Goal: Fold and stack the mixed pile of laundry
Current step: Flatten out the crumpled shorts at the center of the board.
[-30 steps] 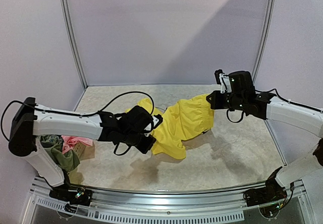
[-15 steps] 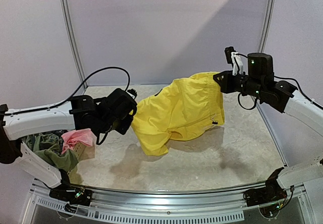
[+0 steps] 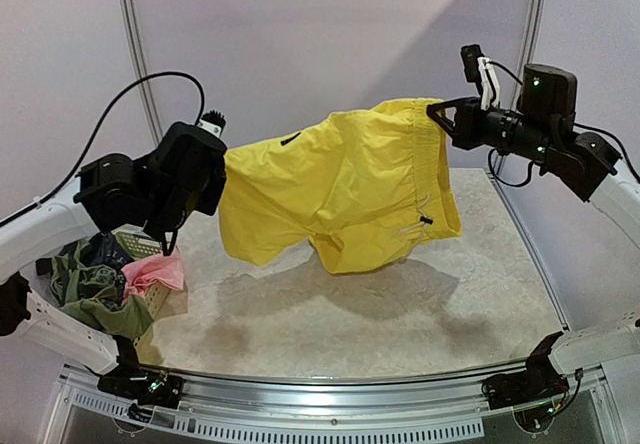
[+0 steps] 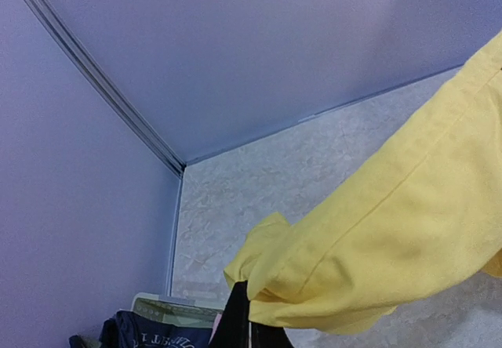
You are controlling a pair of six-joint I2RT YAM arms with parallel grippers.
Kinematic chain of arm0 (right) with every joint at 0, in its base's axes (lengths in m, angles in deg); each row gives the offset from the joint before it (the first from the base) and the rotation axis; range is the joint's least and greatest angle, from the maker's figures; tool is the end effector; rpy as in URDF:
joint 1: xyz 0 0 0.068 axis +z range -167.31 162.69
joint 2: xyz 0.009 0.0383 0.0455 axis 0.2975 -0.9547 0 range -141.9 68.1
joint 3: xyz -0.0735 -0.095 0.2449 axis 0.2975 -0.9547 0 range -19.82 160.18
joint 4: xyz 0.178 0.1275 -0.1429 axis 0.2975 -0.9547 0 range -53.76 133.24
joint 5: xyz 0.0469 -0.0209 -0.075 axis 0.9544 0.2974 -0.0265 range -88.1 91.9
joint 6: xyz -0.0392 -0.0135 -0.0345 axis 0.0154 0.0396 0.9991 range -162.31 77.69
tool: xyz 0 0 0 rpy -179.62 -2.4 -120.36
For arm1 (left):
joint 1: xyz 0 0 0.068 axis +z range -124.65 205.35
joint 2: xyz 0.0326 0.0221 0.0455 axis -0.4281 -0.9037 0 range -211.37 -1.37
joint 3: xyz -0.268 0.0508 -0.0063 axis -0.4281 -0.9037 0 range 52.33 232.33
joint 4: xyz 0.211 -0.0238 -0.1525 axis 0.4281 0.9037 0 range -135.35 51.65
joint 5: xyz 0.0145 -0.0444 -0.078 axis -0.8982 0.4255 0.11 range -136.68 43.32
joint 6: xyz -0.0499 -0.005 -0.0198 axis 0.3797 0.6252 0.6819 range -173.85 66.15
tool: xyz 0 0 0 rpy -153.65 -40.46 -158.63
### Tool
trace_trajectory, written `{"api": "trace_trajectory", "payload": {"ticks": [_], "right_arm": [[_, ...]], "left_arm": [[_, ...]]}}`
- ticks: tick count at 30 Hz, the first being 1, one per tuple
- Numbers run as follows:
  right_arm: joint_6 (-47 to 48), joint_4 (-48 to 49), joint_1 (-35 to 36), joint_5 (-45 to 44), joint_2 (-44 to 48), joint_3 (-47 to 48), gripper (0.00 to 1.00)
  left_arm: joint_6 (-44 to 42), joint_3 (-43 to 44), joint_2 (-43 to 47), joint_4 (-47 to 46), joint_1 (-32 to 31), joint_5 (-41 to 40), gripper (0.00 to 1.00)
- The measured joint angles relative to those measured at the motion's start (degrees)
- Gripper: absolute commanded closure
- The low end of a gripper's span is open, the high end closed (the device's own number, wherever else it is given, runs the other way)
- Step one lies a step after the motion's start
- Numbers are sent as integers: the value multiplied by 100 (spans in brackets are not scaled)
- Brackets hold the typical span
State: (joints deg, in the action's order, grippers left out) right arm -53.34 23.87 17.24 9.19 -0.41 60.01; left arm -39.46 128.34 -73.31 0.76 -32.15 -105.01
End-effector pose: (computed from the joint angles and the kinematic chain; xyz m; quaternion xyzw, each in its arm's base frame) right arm 0.2116 0.1510 0.4508 -0.1944 0.7291 0.2977 0.5848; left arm 0.1583 -0.1921 0.3796 0.1089 0.8149 0.1522 0.5486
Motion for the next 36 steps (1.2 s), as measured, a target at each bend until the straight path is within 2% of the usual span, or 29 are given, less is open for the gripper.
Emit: {"api": "trace_trajectory", "payload": {"ticks": [9,10,12,14,18,21,24,27,30,33,34,35,36], "right_arm": [[-170,-83,0,940,48,1165,100],[-271,-105,15,1189,-55,1711,100],[-330,-282,31,1300,-122,1971,100],[-455,-463,42,1443,-435,2695,100],[-734,-769,66,1423,-824,3558,100],[-916,-1071,85,1110,-905,3779,100],[-973,-1410,127,389,-931,3777,100],[-975,-1493,70,-553,-933,3311,100],[-1099,-1504,-407,-1012,-1113,2391,100],[-1368,-1355,-1106,-988,-1665,1473,100],[-1467,-1311,-1318,-940,-1971,1235,95],[-1569,-1311,-1528,-876,-2367,1069,88],[-1639,-1340,-1700,-831,-2820,1008,75]], "left_arm": [[-992,1143,492,-337,17,-247,100],[-1351,1447,706,-557,17,-275,100],[-1508,1545,769,-608,20,-284,100],[-1821,1821,817,-774,20,-299,100],[-2406,2341,844,-1150,20,-302,100],[-2822,2728,697,-1408,17,-278,100],[-3204,3108,350,-1648,28,-256,100],[-3342,3436,-251,-1668,221,-179,100],[-3056,3560,-1029,-1335,772,251,100],[-2647,3593,-2074,-901,1429,1075,97],[-2553,3637,-2452,-782,1596,1325,92],[-2455,3731,-2970,-656,1784,1628,82],[-2332,4052,-3633,-330,1963,1860,70]]}}
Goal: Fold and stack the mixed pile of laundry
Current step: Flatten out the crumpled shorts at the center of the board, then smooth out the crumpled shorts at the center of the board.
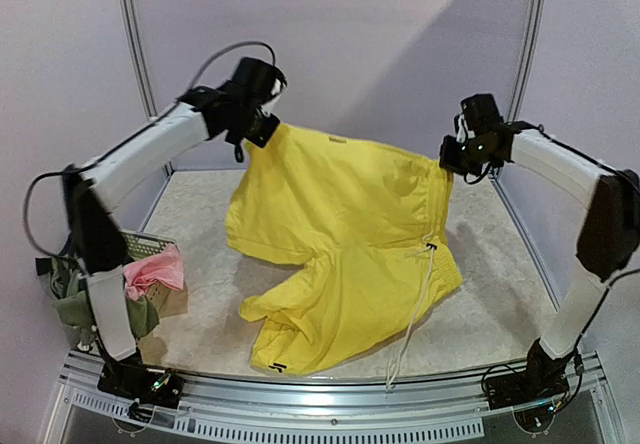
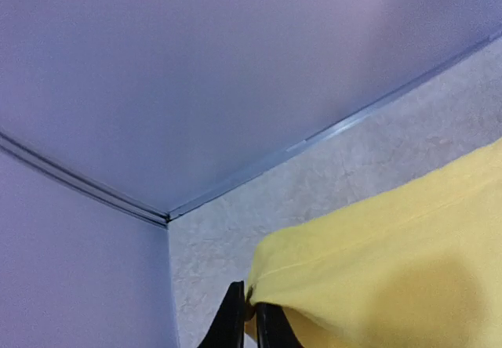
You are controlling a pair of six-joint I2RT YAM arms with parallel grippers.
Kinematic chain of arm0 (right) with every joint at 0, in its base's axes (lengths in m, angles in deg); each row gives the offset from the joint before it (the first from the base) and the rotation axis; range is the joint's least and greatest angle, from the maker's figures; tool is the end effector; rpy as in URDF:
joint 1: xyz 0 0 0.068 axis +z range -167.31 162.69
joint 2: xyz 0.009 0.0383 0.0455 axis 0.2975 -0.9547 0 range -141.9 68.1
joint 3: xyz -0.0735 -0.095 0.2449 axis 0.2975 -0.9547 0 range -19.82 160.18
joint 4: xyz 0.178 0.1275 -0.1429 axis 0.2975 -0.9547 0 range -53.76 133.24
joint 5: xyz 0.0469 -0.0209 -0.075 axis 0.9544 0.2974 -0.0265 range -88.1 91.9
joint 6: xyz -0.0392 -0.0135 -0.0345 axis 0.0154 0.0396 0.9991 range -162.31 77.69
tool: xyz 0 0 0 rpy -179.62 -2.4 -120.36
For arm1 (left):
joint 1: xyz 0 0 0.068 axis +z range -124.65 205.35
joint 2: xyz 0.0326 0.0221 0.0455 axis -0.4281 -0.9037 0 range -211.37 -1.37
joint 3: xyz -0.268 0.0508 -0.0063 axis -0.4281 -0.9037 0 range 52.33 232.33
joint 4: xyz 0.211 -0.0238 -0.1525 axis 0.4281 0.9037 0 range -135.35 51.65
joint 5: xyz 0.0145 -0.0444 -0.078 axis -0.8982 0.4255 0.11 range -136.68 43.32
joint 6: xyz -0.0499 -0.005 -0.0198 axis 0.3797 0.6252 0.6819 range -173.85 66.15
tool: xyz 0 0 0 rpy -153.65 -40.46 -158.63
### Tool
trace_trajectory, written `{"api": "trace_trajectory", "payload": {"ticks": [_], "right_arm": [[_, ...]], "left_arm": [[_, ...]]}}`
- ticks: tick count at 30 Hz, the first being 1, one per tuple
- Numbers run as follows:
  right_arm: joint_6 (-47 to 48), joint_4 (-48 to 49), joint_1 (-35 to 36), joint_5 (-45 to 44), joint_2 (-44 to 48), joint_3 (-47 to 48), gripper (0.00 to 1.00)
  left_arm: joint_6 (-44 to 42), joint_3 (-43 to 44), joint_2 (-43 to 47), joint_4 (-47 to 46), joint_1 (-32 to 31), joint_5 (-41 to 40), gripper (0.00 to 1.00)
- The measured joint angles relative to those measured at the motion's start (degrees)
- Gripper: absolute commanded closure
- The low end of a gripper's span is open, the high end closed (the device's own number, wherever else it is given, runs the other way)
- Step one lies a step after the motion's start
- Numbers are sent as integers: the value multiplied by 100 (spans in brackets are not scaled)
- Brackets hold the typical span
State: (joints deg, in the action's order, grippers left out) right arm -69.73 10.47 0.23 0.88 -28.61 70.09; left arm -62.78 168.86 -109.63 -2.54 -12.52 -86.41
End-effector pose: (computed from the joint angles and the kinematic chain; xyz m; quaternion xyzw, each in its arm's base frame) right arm 0.3680 0.1155 0.3365 0.0817 0.9010 0.1554 0.3968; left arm 0.3455 -0.2399 0.4013 0.1855 0.8269 0.1819 0.4988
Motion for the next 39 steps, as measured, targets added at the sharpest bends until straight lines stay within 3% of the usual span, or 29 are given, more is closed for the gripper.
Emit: {"api": "trace_trajectory", "payload": {"ticks": [2,3,4,6,7,11,14,17,24,29,39], "right_arm": [[-140,-87,-247,9,-909,68,40],[-219,-120,-317,33,-1224,114,29],[-227,-190,-387,33,-1563,195,21],[-247,-297,-490,31,-1978,317,8],[-271,-363,-505,4,-2063,369,2],[-297,-538,-507,-155,-2070,942,1],[-254,-452,-507,-321,-1945,1233,1],[-212,-306,-501,-345,-1716,1060,2],[59,74,-223,-343,-1019,-387,3],[160,284,245,-380,-264,-1580,3],[0,573,577,-758,1176,-3042,3]], "left_arm": [[227,817,-1272,428,280,271,43],[264,1134,-1770,514,389,356,31],[352,1502,-2326,697,516,448,11],[490,1751,-3038,949,704,555,1],[514,1751,-3187,1075,772,588,1],[671,1563,-3191,1303,944,634,0],[811,1060,-2610,1193,918,656,2],[1043,306,-1753,1056,863,699,9],[1722,-2420,372,400,601,1572,17],[1996,-4039,1110,46,-175,2267,24],[2778,-5139,2168,-2,-1661,2586,31]]}}
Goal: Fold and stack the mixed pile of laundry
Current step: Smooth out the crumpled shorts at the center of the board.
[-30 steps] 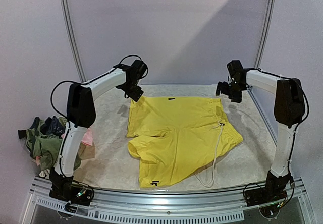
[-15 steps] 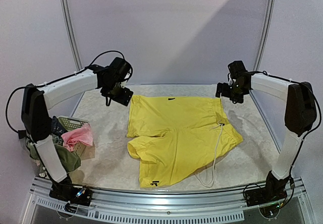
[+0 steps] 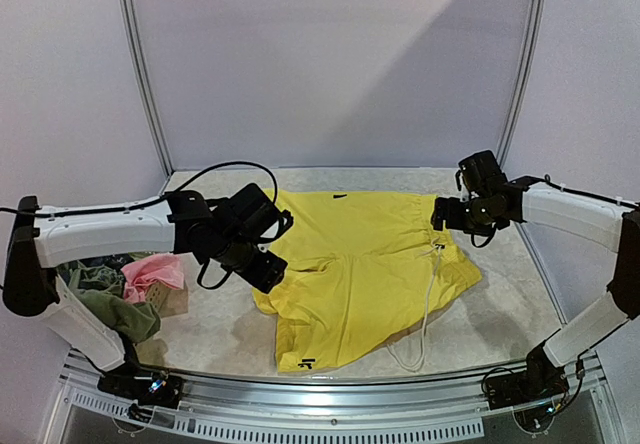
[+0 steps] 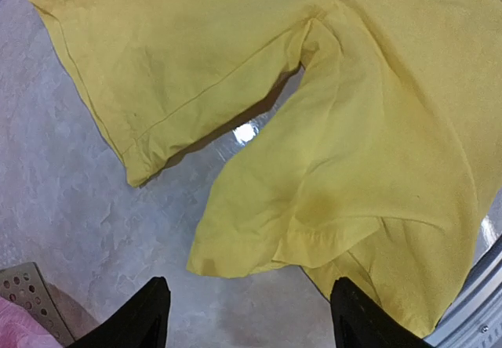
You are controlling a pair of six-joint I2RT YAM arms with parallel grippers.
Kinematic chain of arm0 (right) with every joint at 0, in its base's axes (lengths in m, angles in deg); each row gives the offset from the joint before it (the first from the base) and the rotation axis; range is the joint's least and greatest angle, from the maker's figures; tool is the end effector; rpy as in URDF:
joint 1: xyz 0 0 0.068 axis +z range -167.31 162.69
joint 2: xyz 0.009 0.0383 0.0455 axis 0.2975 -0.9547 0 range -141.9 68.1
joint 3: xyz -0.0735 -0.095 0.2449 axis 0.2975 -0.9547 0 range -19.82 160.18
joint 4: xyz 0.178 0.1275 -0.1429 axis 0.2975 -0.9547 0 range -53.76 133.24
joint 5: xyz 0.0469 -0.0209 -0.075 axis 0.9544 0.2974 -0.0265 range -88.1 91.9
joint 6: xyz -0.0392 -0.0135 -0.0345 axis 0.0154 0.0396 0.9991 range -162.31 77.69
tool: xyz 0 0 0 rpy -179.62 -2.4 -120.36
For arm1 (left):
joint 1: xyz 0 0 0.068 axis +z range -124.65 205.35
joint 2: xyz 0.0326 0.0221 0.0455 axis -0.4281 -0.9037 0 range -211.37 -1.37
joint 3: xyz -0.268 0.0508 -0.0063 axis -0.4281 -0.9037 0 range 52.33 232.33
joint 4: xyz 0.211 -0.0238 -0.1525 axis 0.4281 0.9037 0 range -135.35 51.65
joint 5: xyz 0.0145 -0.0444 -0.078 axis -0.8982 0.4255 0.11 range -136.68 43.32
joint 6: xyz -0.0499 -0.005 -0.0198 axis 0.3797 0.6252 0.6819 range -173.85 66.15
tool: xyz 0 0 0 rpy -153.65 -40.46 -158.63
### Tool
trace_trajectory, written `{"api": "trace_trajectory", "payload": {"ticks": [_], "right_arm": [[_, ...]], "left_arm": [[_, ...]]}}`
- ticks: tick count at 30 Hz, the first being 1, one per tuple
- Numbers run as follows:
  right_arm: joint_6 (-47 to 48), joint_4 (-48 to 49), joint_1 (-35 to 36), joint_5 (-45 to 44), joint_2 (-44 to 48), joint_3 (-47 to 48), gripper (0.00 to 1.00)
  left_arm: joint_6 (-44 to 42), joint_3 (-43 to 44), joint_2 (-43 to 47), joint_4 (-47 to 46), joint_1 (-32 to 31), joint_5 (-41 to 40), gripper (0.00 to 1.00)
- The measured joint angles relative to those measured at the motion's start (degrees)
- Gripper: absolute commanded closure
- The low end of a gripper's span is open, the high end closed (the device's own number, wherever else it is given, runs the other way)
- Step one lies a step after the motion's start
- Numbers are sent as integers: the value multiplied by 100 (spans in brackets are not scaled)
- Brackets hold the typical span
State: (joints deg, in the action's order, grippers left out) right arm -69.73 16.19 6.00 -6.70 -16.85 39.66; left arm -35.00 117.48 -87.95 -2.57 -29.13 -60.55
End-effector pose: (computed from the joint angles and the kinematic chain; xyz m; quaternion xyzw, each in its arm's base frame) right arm 0.2871 0.1177 0.2387 0.0579 0.9428 0.0731 0.3200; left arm 0.1821 -0.2403 0.2456 0.2704 0.9295 -0.0378 0.2479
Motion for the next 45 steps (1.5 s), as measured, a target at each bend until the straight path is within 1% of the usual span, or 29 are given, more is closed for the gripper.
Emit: {"api": "trace_trajectory", "payload": {"ticks": [2,5,11,14,16,18,19,20,22,24,25,29,33,36,39,42,43,44,45], "right_arm": [[-42,9,0,-72,146,-105,3],[-79,46,0,-138,328,-140,3],[-83,177,0,-138,363,-179,3],[-83,197,0,-138,361,-214,3],[-83,210,0,-136,356,-219,3],[-83,238,0,-136,352,-223,3],[-83,249,0,-136,350,-225,3],[-83,264,0,-136,345,-225,3],[-83,271,0,-136,343,-225,3],[-81,284,0,-138,343,-240,3],[-81,291,0,-138,343,-260,3],[-83,295,0,-168,343,-376,3],[-83,267,0,-210,354,-479,2],[-85,236,0,-249,413,-520,1],[-103,201,0,-345,511,-540,1],[-133,170,0,-450,562,-540,1],[-151,157,0,-472,562,-542,1],[-173,146,0,-479,562,-546,1],[-192,140,0,-481,562,-564,1]], "left_arm": [[120,-79,79,0,-129,22,34],[240,-221,26,-7,-162,48,33],[363,-330,-424,-48,-162,98,35],[376,-372,-616,-164,-162,199,38],[382,-380,-704,-214,-162,262,43],[374,-380,-822,-310,-162,299,53],[369,-380,-894,-354,-162,306,60],[361,-380,-975,-398,-162,306,69],[361,-380,-1128,-470,-162,293,85],[323,-380,-1248,-531,-160,256,97],[367,-380,-1259,-562,-160,240,100],[365,-380,-1132,-601,-125,-31,100],[374,-400,-542,-564,48,-214,100],[385,-437,90,-577,452,-155,100],[437,-527,367,-643,1034,-35,96],[505,-684,251,-702,1462,28,85],[542,-719,146,-697,1569,35,77],[570,-737,24,-699,1633,33,67],[595,-739,-98,-697,1659,35,51]]}}
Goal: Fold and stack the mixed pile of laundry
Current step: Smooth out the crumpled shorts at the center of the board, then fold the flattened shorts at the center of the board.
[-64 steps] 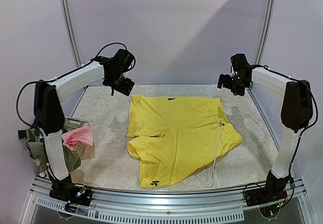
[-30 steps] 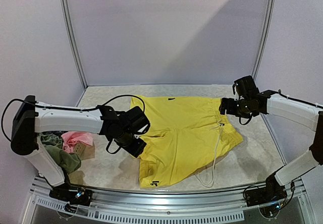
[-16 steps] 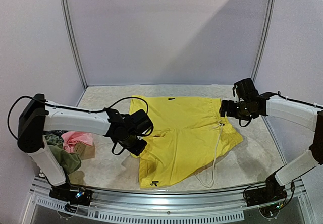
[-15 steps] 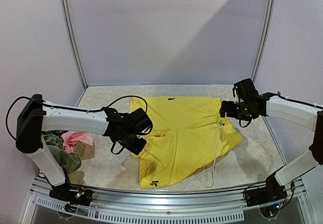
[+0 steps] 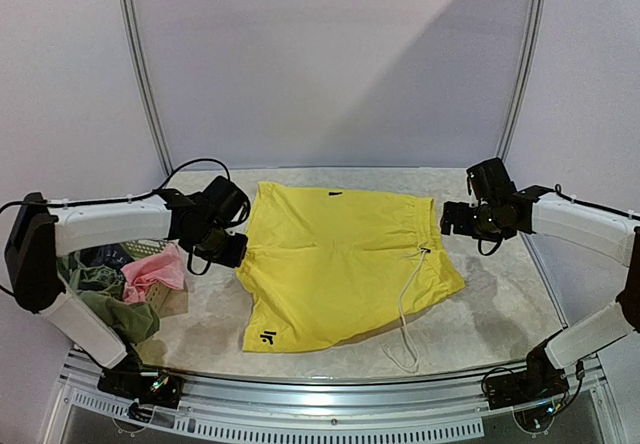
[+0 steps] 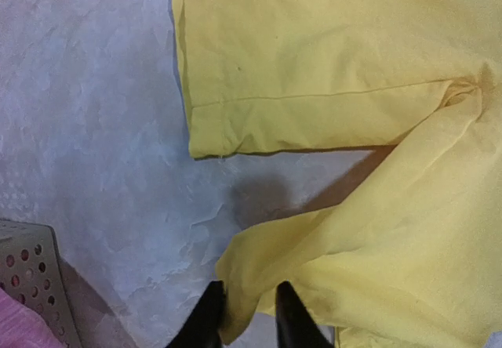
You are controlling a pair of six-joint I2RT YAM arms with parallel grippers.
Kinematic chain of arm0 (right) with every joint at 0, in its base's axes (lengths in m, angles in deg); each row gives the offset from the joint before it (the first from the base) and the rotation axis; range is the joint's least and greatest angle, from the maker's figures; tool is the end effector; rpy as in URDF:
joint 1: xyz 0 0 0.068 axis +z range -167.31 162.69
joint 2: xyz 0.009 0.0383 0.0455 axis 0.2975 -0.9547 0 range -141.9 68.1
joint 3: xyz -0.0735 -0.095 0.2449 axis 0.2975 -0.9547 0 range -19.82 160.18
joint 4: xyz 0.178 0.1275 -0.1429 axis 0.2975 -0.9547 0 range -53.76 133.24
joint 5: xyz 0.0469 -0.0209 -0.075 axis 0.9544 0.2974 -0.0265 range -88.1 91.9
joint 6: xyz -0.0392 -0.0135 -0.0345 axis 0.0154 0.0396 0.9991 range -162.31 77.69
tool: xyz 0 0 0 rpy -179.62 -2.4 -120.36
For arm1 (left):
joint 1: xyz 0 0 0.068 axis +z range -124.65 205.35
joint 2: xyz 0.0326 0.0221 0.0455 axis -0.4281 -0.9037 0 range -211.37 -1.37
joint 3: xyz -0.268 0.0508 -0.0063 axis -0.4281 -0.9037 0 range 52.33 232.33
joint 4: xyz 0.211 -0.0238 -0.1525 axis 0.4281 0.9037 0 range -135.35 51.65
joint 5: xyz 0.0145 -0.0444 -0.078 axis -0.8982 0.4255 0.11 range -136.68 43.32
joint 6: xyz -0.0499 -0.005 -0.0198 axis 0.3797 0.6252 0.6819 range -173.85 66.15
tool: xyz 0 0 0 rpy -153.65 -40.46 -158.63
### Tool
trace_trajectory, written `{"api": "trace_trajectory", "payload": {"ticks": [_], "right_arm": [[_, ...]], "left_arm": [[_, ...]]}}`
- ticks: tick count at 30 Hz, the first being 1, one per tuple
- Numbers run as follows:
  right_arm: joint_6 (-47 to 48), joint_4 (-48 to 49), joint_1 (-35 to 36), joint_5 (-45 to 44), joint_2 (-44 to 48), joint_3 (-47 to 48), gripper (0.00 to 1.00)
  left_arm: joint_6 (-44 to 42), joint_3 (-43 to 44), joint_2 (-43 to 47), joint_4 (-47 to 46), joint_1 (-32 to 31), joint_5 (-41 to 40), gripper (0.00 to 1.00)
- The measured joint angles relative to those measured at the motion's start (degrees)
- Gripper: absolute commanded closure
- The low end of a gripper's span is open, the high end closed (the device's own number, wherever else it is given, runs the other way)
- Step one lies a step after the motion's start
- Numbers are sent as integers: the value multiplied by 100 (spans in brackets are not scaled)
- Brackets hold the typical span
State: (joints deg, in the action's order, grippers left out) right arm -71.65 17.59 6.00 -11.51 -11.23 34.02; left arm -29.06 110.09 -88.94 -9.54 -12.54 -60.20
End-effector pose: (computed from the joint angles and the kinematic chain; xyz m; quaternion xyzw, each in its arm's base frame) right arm 0.2662 0.1056 0.2371 0.0880 0.9332 0.0478 0.3450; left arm 0.2387 -0.1752 0.2086 0.0860 0.9672 -0.0108 0.2388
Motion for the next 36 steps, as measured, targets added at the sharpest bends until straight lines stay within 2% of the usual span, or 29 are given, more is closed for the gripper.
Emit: {"api": "trace_trajectory", "payload": {"ticks": [2,3,5,12,18,22,27,36], "right_arm": [[-26,2,0,7,24,-74,1],[-39,2,0,22,57,-144,1],[-68,-15,0,87,192,-356,3],[-363,-74,0,577,970,-1141,12],[-638,2,4,960,1257,-1864,14],[-658,247,4,1257,1043,-2085,13],[-647,592,7,1513,479,-2092,16],[-699,1088,129,1665,334,-2201,30]], "left_arm": [[13,-2,-170,-2,-4,7,26],[13,-9,-181,15,-42,-31,18],[28,-9,-92,94,-153,-179,14],[33,-4,605,623,-835,-503,15],[-17,-15,702,861,-1777,-55,15],[-20,-96,503,791,-2234,306,15],[-11,-260,-31,752,-2671,619,14],[35,-280,-741,708,-3121,796,15]]}}
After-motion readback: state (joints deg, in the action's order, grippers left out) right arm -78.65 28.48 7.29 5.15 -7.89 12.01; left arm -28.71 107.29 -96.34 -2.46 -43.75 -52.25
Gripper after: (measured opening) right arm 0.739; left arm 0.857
